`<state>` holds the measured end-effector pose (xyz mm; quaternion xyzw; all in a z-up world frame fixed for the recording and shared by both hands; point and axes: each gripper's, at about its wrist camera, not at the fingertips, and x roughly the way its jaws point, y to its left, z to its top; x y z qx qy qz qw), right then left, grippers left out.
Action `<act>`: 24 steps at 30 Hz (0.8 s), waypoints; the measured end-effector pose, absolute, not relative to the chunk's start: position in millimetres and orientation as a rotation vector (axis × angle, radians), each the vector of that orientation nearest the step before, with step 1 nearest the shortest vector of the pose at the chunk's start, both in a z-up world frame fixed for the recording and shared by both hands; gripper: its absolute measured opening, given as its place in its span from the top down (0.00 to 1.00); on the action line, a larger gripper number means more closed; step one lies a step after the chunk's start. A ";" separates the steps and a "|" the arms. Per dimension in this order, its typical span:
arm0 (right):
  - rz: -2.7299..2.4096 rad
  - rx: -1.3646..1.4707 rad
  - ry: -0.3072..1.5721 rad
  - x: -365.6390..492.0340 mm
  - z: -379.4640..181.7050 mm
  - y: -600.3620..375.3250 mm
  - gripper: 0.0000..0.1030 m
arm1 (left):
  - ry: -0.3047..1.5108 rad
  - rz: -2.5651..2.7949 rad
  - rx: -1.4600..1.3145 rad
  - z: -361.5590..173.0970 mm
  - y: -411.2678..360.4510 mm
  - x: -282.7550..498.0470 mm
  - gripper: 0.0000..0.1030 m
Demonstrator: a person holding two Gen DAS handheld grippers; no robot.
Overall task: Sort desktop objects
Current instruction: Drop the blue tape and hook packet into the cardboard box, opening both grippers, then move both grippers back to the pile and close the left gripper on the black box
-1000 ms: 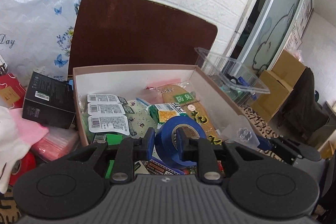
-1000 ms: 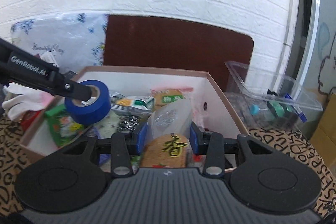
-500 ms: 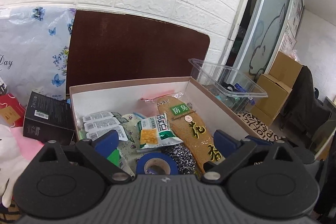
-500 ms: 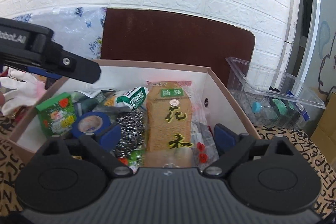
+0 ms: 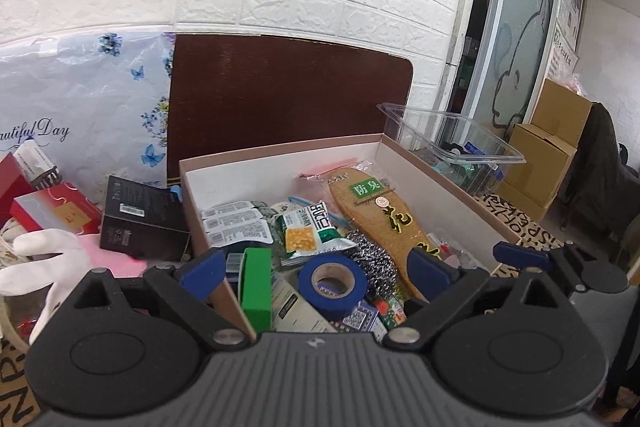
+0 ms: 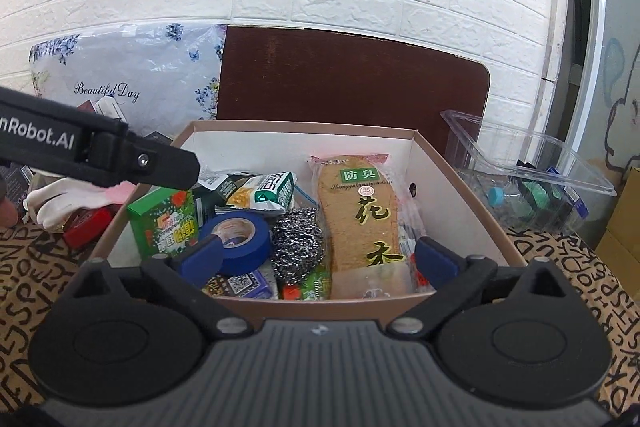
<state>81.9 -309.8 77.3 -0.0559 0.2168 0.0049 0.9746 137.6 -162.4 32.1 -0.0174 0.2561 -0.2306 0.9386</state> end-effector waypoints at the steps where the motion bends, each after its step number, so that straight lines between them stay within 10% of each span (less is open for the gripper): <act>1: 0.007 -0.111 0.435 79.9 77.8 -307.6 0.02 | 0.526 -0.467 -0.035 32.5 -159.9 135.5 0.03; 24: 0.242 0.023 0.395 37.6 82.5 -191.9 0.02 | 0.485 -0.263 -0.115 20.6 -20.6 60.0 0.03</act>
